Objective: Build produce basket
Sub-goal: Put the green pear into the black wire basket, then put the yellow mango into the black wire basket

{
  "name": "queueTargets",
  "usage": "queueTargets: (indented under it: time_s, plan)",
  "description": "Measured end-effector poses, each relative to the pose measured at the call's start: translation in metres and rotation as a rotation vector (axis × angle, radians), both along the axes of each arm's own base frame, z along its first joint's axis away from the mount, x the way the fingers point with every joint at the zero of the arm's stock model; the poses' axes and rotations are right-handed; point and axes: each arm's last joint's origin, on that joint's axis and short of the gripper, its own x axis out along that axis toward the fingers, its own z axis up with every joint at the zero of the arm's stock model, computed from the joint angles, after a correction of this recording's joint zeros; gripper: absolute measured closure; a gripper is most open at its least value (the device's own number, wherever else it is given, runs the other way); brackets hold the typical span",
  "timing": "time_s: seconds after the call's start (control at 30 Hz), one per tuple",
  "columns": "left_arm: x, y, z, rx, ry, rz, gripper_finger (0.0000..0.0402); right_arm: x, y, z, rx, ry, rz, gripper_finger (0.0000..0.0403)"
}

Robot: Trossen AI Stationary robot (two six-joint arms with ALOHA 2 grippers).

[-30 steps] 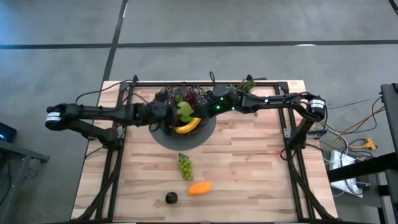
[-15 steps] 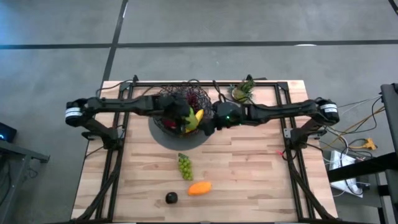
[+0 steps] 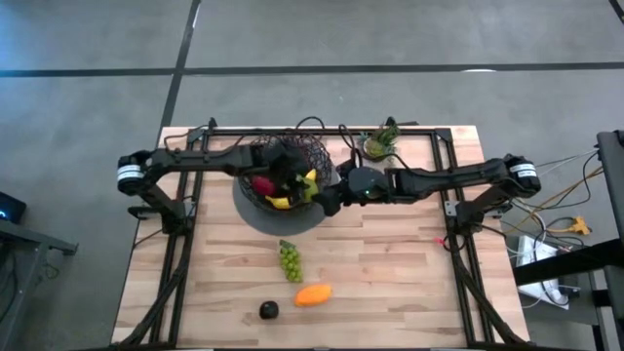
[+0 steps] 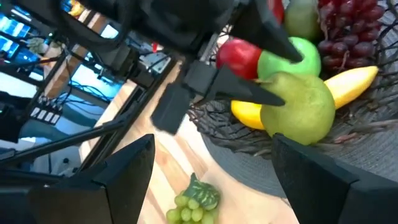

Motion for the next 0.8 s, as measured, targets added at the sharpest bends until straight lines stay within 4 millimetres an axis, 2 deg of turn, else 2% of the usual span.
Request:
queueTargets:
  time_s: [0.1,0.23,0.37,0.5,0.57,0.67,0.8]
  plan:
    - [-0.002,0.008,0.001,-0.002,0.0,0.024,0.0153,0.001,0.002,-0.001,-0.001,0.005,0.004,0.0099]
    - [-0.01,0.012,0.014,0.0,-0.013,0.047,0.0105,0.001,0.005,-0.003,-0.024,0.01,-0.022,0.0099]
    - [-0.028,0.006,0.043,0.013,-0.106,0.057,0.0092,0.004,0.012,-0.01,-0.046,0.03,-0.035,0.0099]
    - [-0.056,-0.006,0.07,0.037,-0.199,0.054,0.0091,0.013,0.023,-0.03,-0.02,0.092,-0.006,0.0099]
    - [-0.072,-0.014,0.082,0.04,-0.251,0.048,0.0091,0.019,0.031,-0.043,0.03,0.128,0.069,0.0099]
    - [-0.094,-0.025,0.095,0.015,-0.319,0.057,0.0091,0.03,0.051,-0.061,0.134,0.144,0.308,0.0099]
    - [-0.121,-0.037,0.094,-0.03,-0.37,0.076,0.0091,0.038,0.086,-0.08,0.264,0.134,0.589,0.0099]
